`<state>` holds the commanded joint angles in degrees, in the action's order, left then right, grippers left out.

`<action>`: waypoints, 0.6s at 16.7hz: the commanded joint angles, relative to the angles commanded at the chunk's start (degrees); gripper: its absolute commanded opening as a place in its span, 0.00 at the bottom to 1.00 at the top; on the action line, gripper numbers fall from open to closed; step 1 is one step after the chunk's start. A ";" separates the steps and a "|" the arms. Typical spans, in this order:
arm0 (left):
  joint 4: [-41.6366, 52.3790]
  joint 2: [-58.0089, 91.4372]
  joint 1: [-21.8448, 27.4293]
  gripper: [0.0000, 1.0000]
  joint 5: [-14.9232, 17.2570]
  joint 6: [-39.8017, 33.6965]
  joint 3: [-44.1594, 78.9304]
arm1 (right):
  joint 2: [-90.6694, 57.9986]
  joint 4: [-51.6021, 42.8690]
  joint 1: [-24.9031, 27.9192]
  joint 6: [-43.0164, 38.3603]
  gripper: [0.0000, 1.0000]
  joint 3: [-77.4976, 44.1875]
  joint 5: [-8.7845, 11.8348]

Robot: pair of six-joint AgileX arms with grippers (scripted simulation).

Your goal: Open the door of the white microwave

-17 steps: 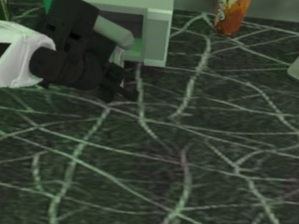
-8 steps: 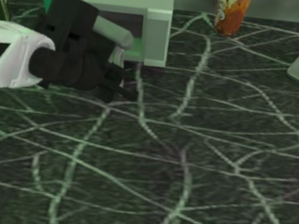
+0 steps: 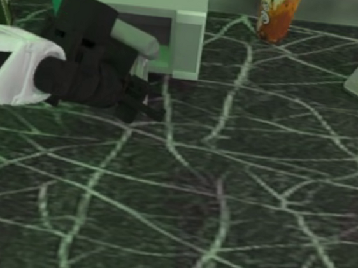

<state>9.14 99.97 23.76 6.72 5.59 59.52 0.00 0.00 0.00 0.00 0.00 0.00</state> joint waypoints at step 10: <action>0.24 -0.50 -0.47 0.00 1.56 1.43 -0.59 | 0.00 0.00 0.00 0.00 1.00 0.00 0.00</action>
<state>9.38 99.47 23.30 8.28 7.02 58.93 0.00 0.00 0.00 0.00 0.00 0.00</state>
